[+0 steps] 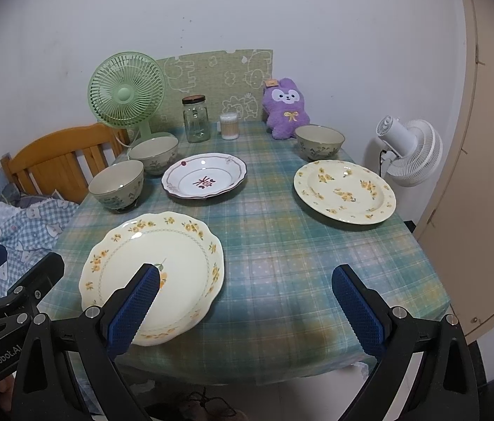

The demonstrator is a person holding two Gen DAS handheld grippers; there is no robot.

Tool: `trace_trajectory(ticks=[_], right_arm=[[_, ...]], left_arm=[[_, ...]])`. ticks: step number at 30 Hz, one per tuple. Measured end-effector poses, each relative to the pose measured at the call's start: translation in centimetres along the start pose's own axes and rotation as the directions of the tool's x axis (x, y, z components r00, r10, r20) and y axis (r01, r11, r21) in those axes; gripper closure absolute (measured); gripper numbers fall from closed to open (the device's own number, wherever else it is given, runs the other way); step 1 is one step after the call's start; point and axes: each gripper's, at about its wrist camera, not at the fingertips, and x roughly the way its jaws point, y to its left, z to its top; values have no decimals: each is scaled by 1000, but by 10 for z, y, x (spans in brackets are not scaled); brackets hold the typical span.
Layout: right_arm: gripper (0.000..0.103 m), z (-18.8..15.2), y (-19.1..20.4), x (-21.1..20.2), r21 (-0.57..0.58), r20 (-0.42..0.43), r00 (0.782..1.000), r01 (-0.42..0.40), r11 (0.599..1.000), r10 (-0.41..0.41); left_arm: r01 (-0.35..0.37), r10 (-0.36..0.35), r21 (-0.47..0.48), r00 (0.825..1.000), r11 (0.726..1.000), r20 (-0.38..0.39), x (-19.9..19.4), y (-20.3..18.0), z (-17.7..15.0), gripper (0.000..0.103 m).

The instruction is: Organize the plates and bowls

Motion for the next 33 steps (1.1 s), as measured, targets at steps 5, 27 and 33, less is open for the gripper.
trace_trajectory(ticks=[5,27,33], right_arm=[[3,0,0,0,-1,-2,1000,1,1000,-1],[3,2,0,5,-5,-7,1000,-3,1000,3],[3,5,-1,7,-8,-6,1000,-1,1000,1]], left_arm=[[-3,3,1,1000,1000,0,0,0,0,0],[-10,10,1,1000,1000,3,0,0,-1,0],[-11,11,2,1000,1000,2,2,0,-1,0]])
